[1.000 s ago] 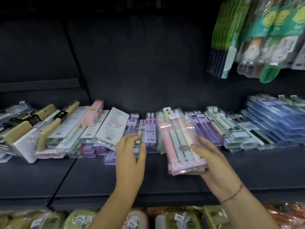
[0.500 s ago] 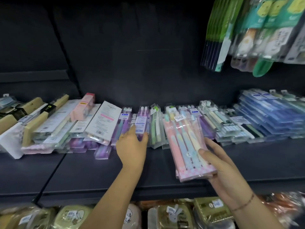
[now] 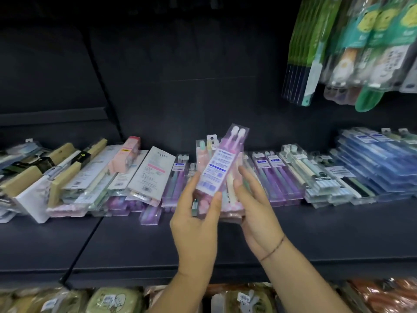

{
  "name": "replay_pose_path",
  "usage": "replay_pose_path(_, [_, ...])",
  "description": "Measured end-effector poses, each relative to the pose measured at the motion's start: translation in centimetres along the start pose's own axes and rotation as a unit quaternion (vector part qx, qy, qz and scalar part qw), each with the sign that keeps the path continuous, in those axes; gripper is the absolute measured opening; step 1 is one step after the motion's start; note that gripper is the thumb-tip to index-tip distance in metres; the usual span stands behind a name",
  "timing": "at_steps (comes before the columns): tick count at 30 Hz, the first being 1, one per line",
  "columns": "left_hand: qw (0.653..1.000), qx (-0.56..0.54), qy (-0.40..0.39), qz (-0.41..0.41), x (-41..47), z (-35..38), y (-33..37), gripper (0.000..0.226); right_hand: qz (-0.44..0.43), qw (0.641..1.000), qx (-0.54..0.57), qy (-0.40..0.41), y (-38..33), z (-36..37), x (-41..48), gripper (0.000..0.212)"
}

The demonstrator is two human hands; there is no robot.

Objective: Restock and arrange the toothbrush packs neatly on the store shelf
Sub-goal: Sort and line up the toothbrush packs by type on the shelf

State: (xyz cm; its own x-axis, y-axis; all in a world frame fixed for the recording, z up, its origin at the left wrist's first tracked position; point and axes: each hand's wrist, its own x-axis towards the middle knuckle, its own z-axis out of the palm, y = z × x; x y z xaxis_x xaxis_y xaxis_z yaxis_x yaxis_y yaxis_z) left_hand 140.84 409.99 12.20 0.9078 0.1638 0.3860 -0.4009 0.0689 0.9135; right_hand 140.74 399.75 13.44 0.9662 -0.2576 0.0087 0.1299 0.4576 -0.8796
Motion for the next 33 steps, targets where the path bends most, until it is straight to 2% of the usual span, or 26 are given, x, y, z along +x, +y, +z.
replay_pose_path(3, [0.999, 0.017, -0.05, -0.003, 0.0, 0.0, -0.4, 0.056, 0.006, 1.0, -0.002, -0.009, 0.0, 0.6, 0.3, 0.042])
replay_pose_path(6, [0.997, 0.042, -0.061, -0.011, 0.3, 0.1, -0.5, 0.051, 0.015, 1.0, 0.013, -0.01, 0.0, 0.5, 0.4, 0.048])
replay_pose_path(9, [0.996, 0.027, -0.083, -0.011, 0.5, -0.1, -0.6, 0.042, 0.013, 1.0, 0.011, -0.005, -0.3, 0.1, 0.8, 0.037])
replay_pose_path(11, [0.997, 0.01, -0.075, -0.012, 0.9, -0.3, -0.8, 0.046, 0.02, 1.0, 0.002, 0.004, -0.6, -0.2, 1.2, 0.03])
replay_pose_path(12, [0.998, -0.006, -0.059, -0.035, 1.2, -0.5, -0.8, 0.052, 0.024, 1.0, -0.007, 0.005, -0.7, -0.2, 1.3, 0.027])
replay_pose_path(14, [0.983, -0.084, -0.053, -0.156, 1.9, -0.6, -0.3, 0.063, 0.039, 0.999, -0.025, -0.002, -1.0, -0.2, 1.3, 0.023])
replay_pose_path(16, [0.935, -0.18, -0.103, -0.286, 2.4, -0.6, 0.1, 0.061, 0.056, 0.997, -0.044, -0.02, -1.1, -0.2, 1.2, 0.022])
replay_pose_path(17, [0.916, -0.203, -0.127, -0.322, 2.5, -0.7, 0.2, 0.054, 0.065, 0.996, -0.06, -0.027, -1.2, -0.1, 1.0, 0.021])
replay_pose_path(18, [0.907, -0.207, -0.138, -0.341, 2.5, -0.8, 0.2, 0.05, 0.072, 0.994, -0.078, -0.034, -1.3, -0.1, 0.8, 0.019])
replay_pose_path(20, [0.906, -0.195, -0.11, -0.361, 2.7, -0.9, -0.2, 0.048, 0.063, 0.991, -0.117, -0.012, -1.9, -0.2, 0.8, 0.015])
replay_pose_path(24, [0.918, -0.171, -0.039, -0.357, 3.7, -1.7, -0.7, 0.045, -0.063, 0.971, -0.189, 0.132, -4.6, -3.5, 2.4, 0.013])
replay_pose_path(25, [0.92, -0.17, -0.028, -0.353, 4.1, -1.9, -0.7, 0.04, -0.089, 0.955, -0.24, 0.15, -5.2, -4.6, 2.8, 0.016])
replay_pose_path(26, [0.921, -0.171, -0.021, -0.35, 4.3, -2.1, -0.8, 0.036, -0.111, 0.922, -0.332, 0.165, -5.8, -5.6, 3.2, 0.026])
replay_pose_path(27, [0.922, -0.171, -0.016, -0.348, 4.4, -2.3, -0.8, 0.034, -0.118, 0.864, -0.455, 0.182, -6.1, -6.6, 3.5, 0.036])
replay_pose_path(28, [0.922, -0.171, -0.01, -0.347, 4.6, -2.4, -0.9, 0.034, -0.113, 0.789, -0.572, 0.196, -6.1, -7.4, 3.8, 0.043])
replay_pose_path(29, [0.922, -0.17, -0.004, -0.349, 4.6, -2.4, -1.0, 0.035, -0.103, 0.726, -0.65, 0.199, -6.0, -7.7, 4.0, 0.047])
replay_pose_path(31, [0.921, -0.169, -0.004, -0.351, 4.5, -2.2, -1.0, 0.035, -0.069, 0.65, -0.735, 0.18, -5.0, -7.8, 4.3, 0.049])
replay_pose_path(33, [0.921, -0.161, -0.009, -0.354, 4.3, -2.1, -1.1, 0.033, -0.031, 0.602, -0.782, 0.16, -3.5, -8.0, 4.7, 0.05])
